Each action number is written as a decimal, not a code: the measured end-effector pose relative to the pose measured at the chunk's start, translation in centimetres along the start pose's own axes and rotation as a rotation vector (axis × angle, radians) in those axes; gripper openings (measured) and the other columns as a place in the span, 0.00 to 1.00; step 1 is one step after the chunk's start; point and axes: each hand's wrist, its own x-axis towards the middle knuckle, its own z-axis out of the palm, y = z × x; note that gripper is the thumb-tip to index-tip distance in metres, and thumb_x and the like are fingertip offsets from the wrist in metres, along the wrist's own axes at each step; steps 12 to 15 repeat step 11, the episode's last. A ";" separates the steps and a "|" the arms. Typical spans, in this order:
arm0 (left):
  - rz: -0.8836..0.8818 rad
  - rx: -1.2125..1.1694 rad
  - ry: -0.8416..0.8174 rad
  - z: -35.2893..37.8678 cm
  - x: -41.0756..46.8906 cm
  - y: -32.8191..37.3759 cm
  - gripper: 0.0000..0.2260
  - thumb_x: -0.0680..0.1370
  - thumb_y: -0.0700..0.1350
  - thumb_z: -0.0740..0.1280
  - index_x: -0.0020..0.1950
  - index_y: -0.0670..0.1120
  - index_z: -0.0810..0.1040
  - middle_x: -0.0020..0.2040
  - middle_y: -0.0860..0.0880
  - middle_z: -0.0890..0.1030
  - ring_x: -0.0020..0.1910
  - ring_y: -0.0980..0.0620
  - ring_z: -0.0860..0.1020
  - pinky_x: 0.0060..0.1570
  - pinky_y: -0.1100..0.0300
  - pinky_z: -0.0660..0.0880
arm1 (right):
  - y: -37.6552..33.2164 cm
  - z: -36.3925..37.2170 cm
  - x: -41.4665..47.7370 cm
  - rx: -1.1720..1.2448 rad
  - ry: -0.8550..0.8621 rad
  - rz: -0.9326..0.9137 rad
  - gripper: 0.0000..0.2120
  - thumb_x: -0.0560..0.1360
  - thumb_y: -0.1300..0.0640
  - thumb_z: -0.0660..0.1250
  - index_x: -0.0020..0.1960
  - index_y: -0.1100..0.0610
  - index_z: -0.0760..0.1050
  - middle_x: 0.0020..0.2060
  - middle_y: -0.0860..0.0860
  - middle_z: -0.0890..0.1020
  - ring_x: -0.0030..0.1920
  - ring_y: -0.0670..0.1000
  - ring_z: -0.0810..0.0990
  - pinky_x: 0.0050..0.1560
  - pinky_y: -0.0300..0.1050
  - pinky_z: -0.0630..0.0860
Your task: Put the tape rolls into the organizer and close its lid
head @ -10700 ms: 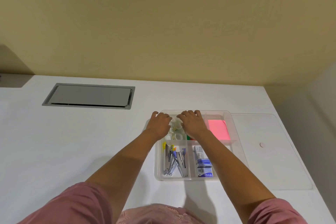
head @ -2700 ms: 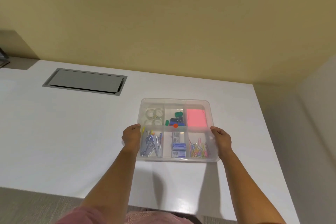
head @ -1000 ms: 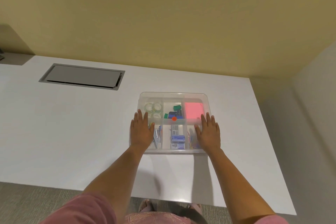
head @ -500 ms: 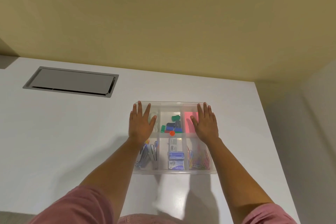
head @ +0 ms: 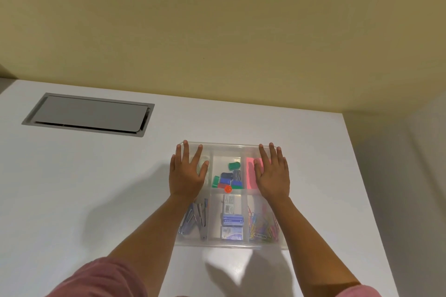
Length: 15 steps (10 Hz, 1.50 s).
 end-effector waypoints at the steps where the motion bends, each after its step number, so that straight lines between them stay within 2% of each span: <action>1: -0.005 0.017 0.004 0.0 0.1 0.0 0.32 0.78 0.64 0.38 0.74 0.50 0.63 0.75 0.40 0.65 0.73 0.38 0.63 0.70 0.44 0.62 | 0.0 0.1 0.0 -0.010 -0.002 0.000 0.43 0.69 0.33 0.22 0.76 0.49 0.50 0.78 0.53 0.54 0.78 0.56 0.49 0.77 0.53 0.50; 2: -0.017 0.036 -0.014 0.0 -0.1 0.1 0.32 0.78 0.64 0.37 0.74 0.50 0.61 0.75 0.41 0.64 0.73 0.38 0.63 0.70 0.45 0.59 | 0.1 0.4 0.0 -0.032 -0.008 0.003 0.47 0.66 0.34 0.16 0.77 0.49 0.49 0.78 0.53 0.52 0.78 0.56 0.48 0.77 0.53 0.49; 3: -0.039 0.072 -0.057 -0.1 0.0 0.1 0.31 0.79 0.62 0.36 0.74 0.50 0.61 0.74 0.41 0.66 0.72 0.39 0.66 0.72 0.45 0.55 | 0.3 0.6 0.1 -0.060 -0.027 0.002 0.48 0.65 0.34 0.14 0.77 0.49 0.46 0.78 0.53 0.49 0.78 0.56 0.46 0.76 0.51 0.45; 4: -0.039 0.092 -0.078 0.2 -0.2 0.2 0.30 0.79 0.61 0.35 0.74 0.49 0.59 0.73 0.42 0.68 0.71 0.40 0.68 0.76 0.48 0.47 | 0.2 0.6 0.0 -0.066 -0.035 -0.004 0.49 0.63 0.34 0.12 0.77 0.50 0.43 0.78 0.53 0.46 0.78 0.55 0.44 0.76 0.50 0.42; 5: -0.006 0.080 -0.087 0.4 -0.6 0.5 0.31 0.79 0.60 0.32 0.75 0.47 0.55 0.74 0.43 0.67 0.72 0.41 0.66 0.74 0.52 0.40 | 0.0 0.5 -0.2 -0.046 -0.067 -0.006 0.51 0.61 0.34 0.11 0.77 0.52 0.41 0.78 0.52 0.45 0.78 0.54 0.43 0.76 0.49 0.41; 6: 0.098 0.046 -0.095 0.8 -1.4 1.5 0.41 0.66 0.64 0.16 0.74 0.49 0.38 0.79 0.47 0.48 0.78 0.45 0.48 0.74 0.53 0.37 | -0.6 0.4 -1.1 -0.003 -0.112 -0.030 0.56 0.56 0.33 0.09 0.76 0.55 0.39 0.78 0.52 0.43 0.78 0.53 0.41 0.75 0.47 0.38; 7: 0.134 -0.006 -0.164 0.7 -2.4 2.5 0.51 0.57 0.66 0.12 0.76 0.48 0.37 0.79 0.48 0.41 0.78 0.48 0.41 0.74 0.54 0.38 | -1.3 0.8 -2.3 0.017 -0.171 -0.066 0.58 0.54 0.32 0.09 0.76 0.56 0.37 0.78 0.52 0.41 0.78 0.52 0.40 0.72 0.45 0.35; 8: 0.153 -0.001 -0.187 0.6 -3.0 2.8 0.53 0.56 0.67 0.12 0.77 0.47 0.38 0.79 0.48 0.41 0.78 0.49 0.41 0.75 0.54 0.39 | -1.6 0.6 -3.0 0.015 -0.202 -0.086 0.59 0.53 0.30 0.09 0.76 0.56 0.37 0.78 0.53 0.40 0.77 0.52 0.39 0.71 0.45 0.34; 9: 0.181 0.009 -0.179 0.4 -3.3 2.9 0.54 0.55 0.67 0.12 0.77 0.47 0.38 0.79 0.48 0.40 0.78 0.49 0.41 0.74 0.55 0.39 | -1.5 0.5 -3.2 0.026 -0.198 -0.102 0.58 0.53 0.29 0.11 0.76 0.56 0.35 0.77 0.53 0.39 0.77 0.52 0.38 0.71 0.45 0.33; 11: 0.199 0.003 -0.100 -2.6 -2.3 4.2 0.54 0.57 0.68 0.13 0.77 0.47 0.40 0.79 0.48 0.41 0.78 0.48 0.41 0.72 0.56 0.35 | -2.1 -2.9 -2.2 0.016 -0.057 -0.134 0.53 0.58 0.30 0.13 0.76 0.57 0.35 0.77 0.52 0.39 0.77 0.51 0.38 0.74 0.46 0.36; 15: 0.199 0.003 -0.100 -2.6 -2.3 4.2 0.54 0.57 0.68 0.13 0.77 0.47 0.40 0.79 0.48 0.41 0.78 0.48 0.41 0.72 0.56 0.35 | -2.1 -2.9 -2.2 0.016 -0.057 -0.134 0.53 0.58 0.30 0.13 0.76 0.57 0.35 0.77 0.52 0.39 0.77 0.51 0.38 0.74 0.46 0.36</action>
